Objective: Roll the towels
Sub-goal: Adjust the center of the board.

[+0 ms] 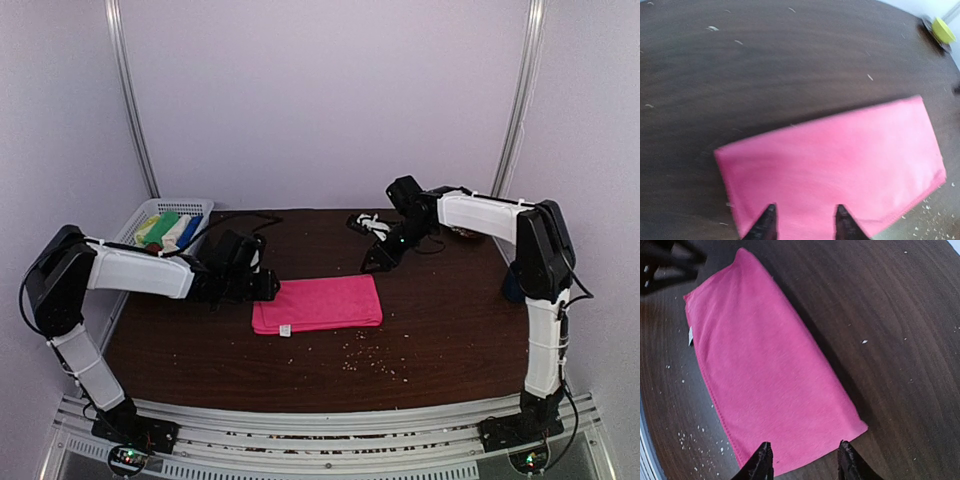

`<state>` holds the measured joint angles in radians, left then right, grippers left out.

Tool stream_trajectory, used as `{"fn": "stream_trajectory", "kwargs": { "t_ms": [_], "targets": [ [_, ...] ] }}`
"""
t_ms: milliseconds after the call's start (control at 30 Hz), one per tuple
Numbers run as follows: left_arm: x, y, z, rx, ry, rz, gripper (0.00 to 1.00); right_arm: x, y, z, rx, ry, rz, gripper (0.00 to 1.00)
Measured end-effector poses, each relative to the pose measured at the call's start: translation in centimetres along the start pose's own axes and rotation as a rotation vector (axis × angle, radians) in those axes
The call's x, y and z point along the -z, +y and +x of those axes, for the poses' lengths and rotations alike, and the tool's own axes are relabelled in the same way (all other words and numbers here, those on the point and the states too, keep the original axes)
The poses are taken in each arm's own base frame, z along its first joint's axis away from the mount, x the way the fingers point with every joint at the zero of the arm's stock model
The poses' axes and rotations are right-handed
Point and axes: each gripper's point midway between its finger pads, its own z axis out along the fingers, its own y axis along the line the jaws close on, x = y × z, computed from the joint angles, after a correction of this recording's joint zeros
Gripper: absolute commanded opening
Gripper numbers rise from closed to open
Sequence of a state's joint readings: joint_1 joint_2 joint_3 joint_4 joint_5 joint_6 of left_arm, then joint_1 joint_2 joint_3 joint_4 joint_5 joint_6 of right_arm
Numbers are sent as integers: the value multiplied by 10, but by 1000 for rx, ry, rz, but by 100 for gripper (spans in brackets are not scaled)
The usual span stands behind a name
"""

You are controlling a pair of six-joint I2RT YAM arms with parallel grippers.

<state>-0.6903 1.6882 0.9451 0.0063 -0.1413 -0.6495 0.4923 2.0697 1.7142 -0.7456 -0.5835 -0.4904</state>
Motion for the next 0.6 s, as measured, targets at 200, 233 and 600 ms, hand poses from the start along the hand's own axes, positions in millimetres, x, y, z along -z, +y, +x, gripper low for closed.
{"fn": "stream_trajectory", "kwargs": {
  "t_ms": [200, 233, 600],
  "targets": [
    [-19, -49, 43, -70, 103, 90, 9, -33, -22, -3, -95, -36, -30, 32],
    [-21, -51, 49, -73, 116, 94, 8, -38, -23, 0, -108, -30, -36, 30],
    [-23, -30, 86, -33, 173, 63, 5, -65, -41, 22, -225, -7, -17, 17]
  ]
}}
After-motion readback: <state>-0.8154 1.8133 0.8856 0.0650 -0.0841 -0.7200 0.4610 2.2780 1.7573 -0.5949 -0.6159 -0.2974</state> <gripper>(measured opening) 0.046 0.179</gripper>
